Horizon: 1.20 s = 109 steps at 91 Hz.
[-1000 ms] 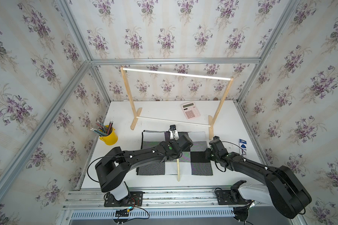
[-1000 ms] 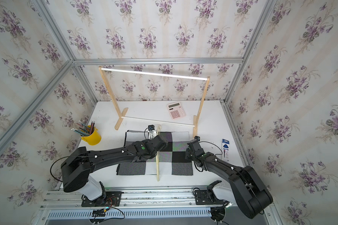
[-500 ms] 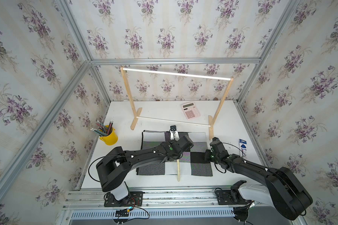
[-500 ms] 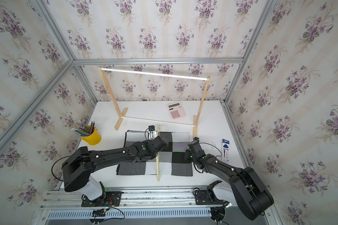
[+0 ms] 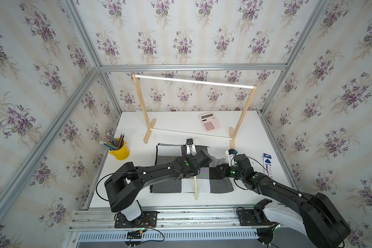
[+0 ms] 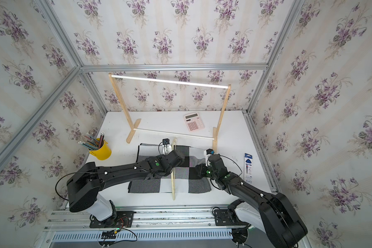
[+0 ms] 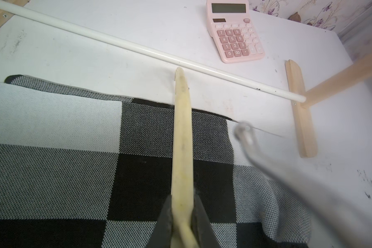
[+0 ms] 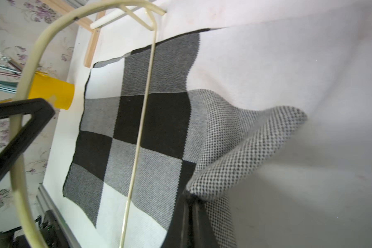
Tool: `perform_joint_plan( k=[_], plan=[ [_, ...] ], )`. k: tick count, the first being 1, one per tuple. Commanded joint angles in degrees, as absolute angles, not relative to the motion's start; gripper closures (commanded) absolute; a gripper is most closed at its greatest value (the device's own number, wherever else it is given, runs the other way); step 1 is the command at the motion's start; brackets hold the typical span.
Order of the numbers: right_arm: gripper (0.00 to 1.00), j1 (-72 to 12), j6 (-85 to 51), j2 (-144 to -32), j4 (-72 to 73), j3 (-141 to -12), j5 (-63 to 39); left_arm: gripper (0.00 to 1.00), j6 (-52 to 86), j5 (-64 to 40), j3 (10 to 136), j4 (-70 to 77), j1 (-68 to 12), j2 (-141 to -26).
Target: Hang the scarf on the hanger
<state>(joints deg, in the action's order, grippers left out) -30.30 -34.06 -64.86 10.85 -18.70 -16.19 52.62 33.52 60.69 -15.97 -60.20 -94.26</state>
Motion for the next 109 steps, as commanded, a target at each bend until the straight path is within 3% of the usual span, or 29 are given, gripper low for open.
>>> perform_joint_plan(
  k=[1, 35, 78, 109],
  plan=[
    [1.0, -33.4, -32.8, -67.6, 19.1, -20.2, -21.9, 1.0, 53.0, 29.3, 59.9, -26.5, -60.1, -94.7],
    [1.0, -40.6, -32.0, -83.5, 34.1, -27.6, -26.8, 1.0, 52.1, 29.2, 59.7, -25.9, -59.6, -94.6],
    [1.0, -40.6, -41.8, -104.9, 77.3, -26.5, -39.7, 1.0, 53.5, 31.7, 55.2, -25.1, -59.1, -91.5],
    [1.0, -41.7, -45.1, -113.0, 83.4, -31.3, -42.3, 1.0, 56.4, 32.8, 53.7, -27.9, -58.1, -93.9]
  ],
)
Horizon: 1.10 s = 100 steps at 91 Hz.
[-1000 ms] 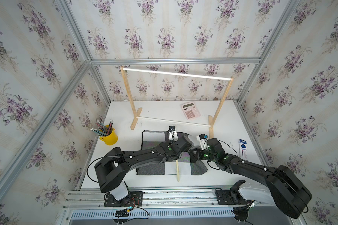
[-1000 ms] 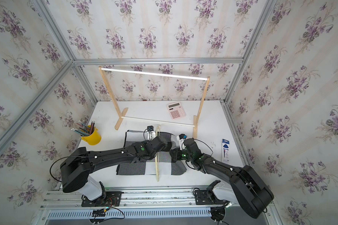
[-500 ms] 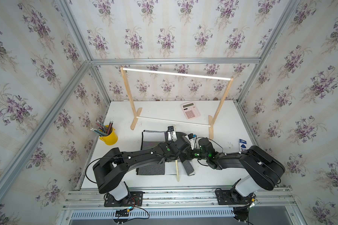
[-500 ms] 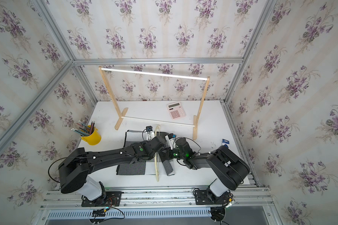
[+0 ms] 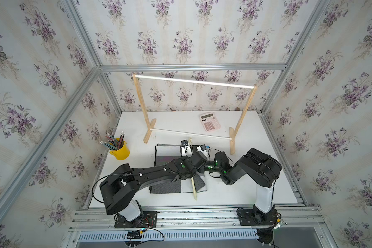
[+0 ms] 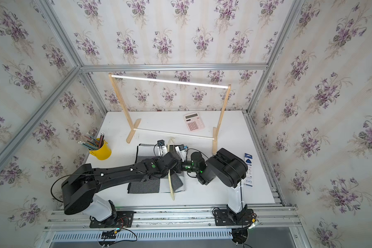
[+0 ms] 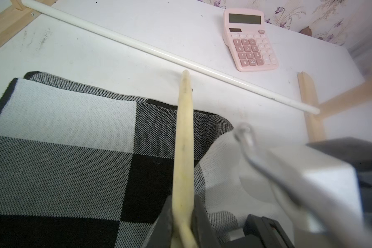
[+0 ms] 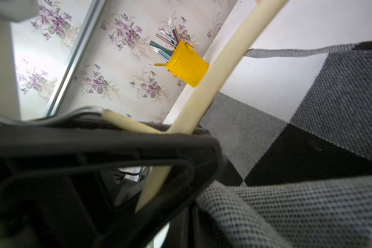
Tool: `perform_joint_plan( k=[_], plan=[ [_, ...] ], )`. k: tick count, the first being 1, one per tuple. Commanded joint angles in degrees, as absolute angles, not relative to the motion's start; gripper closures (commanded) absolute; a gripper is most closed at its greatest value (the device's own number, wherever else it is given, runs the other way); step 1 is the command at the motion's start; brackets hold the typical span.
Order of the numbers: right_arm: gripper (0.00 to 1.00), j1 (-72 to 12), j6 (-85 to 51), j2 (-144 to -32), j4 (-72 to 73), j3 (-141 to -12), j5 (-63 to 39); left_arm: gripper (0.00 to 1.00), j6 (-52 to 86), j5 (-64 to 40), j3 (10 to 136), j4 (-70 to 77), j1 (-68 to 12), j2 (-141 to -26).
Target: Hang the scarf on the hanger
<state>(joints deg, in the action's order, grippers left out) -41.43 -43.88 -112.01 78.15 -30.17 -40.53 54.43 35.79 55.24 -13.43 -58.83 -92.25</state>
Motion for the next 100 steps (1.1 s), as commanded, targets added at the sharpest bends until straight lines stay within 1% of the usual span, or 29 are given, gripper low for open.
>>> perform_joint_plan(
  k=[1, 36, 48, 57, 64, 65, 69, 73, 76, 82, 92, 100],
  plan=[
    [1.0, -41.7, -45.1, -113.1, 83.4, -31.4, -42.3, 1.0, 56.5, 32.8, 53.6, -28.0, -58.0, -93.9],
    [1.0, -45.2, -48.9, -123.4, 85.8, -41.8, -43.7, 1.0, 56.5, 31.9, 51.6, -26.3, -57.5, -93.4],
    [1.0, -45.7, -48.7, -125.0, 84.4, -42.7, -42.6, 1.0, 56.3, 31.8, 51.6, -26.4, -57.5, -93.3],
    [1.0, -45.7, -45.4, -124.1, 78.9, -42.5, -40.1, 1.0, 56.1, 32.2, 51.3, -26.4, -57.5, -93.0],
    [1.0, -46.2, -41.0, -122.6, 68.9, -43.2, -36.1, 1.0, 56.2, 33.1, 50.9, -26.7, -57.5, -92.3],
    [0.99, -46.4, -40.4, -122.4, 67.6, -43.4, -35.5, 1.0, 56.2, 33.2, 50.8, -26.8, -57.5, -92.2],
    [0.9, -47.0, -37.9, -121.7, 62.6, -44.0, -32.9, 1.0, 56.1, 33.8, 50.6, -27.1, -57.5, -91.8],
    [0.8, -47.6, -36.5, -121.4, 59.1, -44.5, -31.0, 1.0, 56.0, 34.3, 50.4, -27.3, -57.4, -91.4],
    [0.72, -48.0, -36.3, -121.4, 57.9, -44.8, -30.3, 1.0, 56.0, 34.6, 50.4, -27.6, -57.4, -91.3],
    [0.62, -48.2, -37.6, -122.0, 58.4, -44.2, -29.0, 1.0, 56.1, 35.0, 50.2, -28.1, -57.4, -91.0],
    [0.5, -48.3, -40.5, -123.7, 62.0, -43.0, -28.3, 1.0, 56.8, 35.3, 49.6, -28.7, -57.3, -90.8],
    [0.45, -48.3, -41.7, -124.7, 63.7, -42.4, -28.3, 1.0, 57.7, 35.6, 49.0, -29.7, -57.3, -90.7]
  ],
)
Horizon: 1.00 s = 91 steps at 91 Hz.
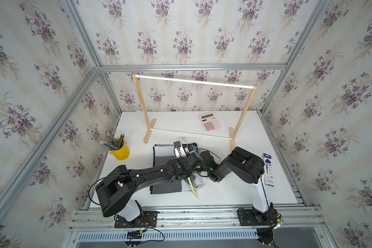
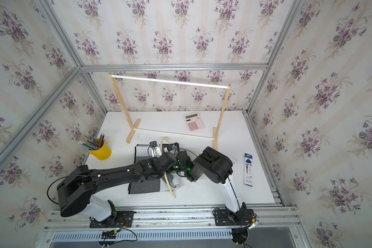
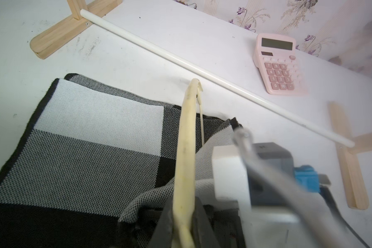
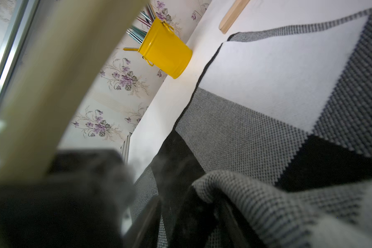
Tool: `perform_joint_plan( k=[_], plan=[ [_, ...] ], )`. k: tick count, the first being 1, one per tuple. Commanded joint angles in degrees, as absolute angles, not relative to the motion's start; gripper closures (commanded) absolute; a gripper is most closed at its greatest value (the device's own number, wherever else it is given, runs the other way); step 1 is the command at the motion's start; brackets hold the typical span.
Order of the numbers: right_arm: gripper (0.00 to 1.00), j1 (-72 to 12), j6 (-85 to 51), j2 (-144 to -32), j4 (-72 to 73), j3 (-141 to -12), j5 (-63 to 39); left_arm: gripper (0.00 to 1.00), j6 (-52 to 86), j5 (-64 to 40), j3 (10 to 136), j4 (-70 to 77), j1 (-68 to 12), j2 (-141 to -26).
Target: Hang the scarf on the hanger
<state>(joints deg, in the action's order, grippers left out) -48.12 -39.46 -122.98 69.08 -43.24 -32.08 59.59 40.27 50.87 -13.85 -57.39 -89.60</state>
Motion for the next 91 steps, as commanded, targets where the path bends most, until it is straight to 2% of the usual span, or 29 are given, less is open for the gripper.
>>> perform_joint_plan(
  k=[1, 14, 44, 68, 91],
  plan=[
    [0.44, -48.3, -41.7, -124.7, 63.8, -42.4, -28.3, 1.0, 57.8, 35.6, 48.8, -29.9, -57.3, -90.7],
    [0.4, -48.2, -41.7, -123.4, 63.6, -41.8, -27.7, 1.0, 59.6, 36.0, 47.2, -31.4, -57.3, -90.2],
    [0.41, -48.3, -34.7, -112.9, 54.4, -34.7, -18.4, 1.0, 60.2, 37.0, 46.5, -32.4, -57.1, -89.7],
    [0.41, -48.3, -33.7, -111.6, 56.8, -31.7, -18.7, 1.0, 61.1, 36.8, 45.6, -31.9, -56.9, -90.6],
    [0.41, -48.3, -30.1, -105.9, 52.2, -28.1, -15.5, 1.0, 61.2, 37.1, 45.6, -32.2, -57.0, -90.5]
  ],
)
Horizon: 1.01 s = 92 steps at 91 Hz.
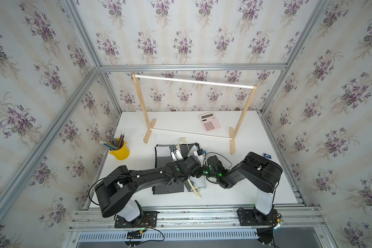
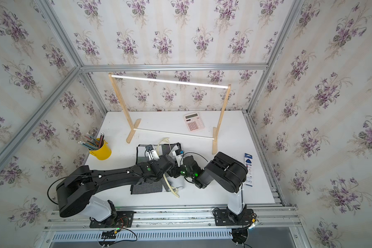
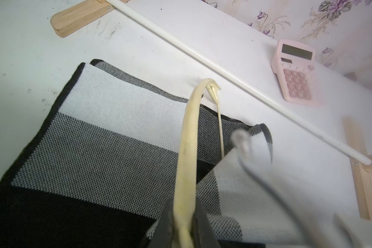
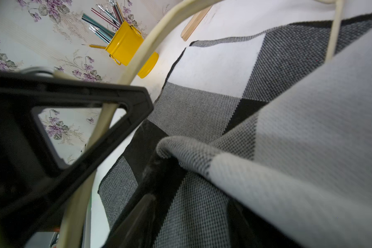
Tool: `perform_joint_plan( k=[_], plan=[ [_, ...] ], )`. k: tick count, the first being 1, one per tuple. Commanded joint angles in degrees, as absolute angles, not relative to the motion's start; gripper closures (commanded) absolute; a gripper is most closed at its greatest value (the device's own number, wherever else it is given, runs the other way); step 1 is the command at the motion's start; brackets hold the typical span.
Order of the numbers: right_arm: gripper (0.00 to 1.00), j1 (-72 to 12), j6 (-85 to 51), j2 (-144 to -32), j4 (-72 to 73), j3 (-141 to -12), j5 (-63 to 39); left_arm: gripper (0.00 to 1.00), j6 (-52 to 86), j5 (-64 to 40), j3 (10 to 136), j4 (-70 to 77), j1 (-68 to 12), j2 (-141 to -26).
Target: Hang the scarf on the hanger
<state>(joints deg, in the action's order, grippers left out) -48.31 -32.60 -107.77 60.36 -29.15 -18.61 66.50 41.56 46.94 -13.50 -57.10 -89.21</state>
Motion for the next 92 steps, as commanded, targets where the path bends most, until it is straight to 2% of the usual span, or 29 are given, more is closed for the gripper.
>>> perform_joint_plan(
  k=[1, 59, 92],
  plan=[
    [0.41, -48.3, -29.9, -105.6, 51.8, -28.1, -15.3, 1.0, 61.2, 37.1, 45.6, -32.2, -57.0, -90.5],
    [0.44, -48.2, -21.3, -97.0, 30.3, -32.7, 0.6, 1.0, 60.7, 36.7, 46.1, -32.3, -57.0, -90.6],
    [0.44, -48.0, -23.8, -98.0, 28.8, -36.7, 1.3, 1.0, 59.8, 36.4, 47.4, -32.7, -57.0, -91.9]
  ],
)
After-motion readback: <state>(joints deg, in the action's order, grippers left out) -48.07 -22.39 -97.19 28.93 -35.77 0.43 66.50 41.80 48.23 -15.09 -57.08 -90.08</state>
